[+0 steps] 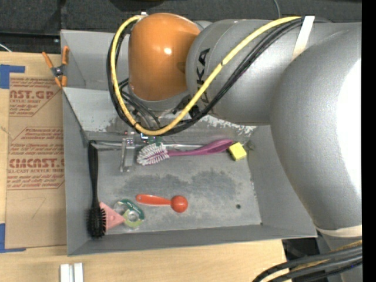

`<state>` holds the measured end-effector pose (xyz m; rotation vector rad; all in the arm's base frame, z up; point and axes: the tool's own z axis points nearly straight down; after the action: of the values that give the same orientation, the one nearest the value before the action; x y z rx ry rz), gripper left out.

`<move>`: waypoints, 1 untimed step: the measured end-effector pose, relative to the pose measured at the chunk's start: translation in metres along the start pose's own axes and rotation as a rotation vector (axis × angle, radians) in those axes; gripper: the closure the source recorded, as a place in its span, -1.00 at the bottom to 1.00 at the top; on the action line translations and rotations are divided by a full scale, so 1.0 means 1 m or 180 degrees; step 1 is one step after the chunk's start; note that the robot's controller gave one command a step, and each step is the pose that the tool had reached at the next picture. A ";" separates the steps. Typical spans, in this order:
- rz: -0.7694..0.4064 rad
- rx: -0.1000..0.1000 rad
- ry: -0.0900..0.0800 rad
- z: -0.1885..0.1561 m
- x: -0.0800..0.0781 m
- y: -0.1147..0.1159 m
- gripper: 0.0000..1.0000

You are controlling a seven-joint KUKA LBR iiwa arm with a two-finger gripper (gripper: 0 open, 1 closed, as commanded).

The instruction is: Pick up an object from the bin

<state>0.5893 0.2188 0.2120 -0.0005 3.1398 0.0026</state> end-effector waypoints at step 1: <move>0.0000 0.0000 0.0000 0.000 0.000 0.000 -1.00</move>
Offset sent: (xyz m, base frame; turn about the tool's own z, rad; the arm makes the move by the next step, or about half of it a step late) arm -0.0122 -0.0612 0.0939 0.0939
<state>0.5893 0.2187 0.2120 -0.0006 3.1398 0.0026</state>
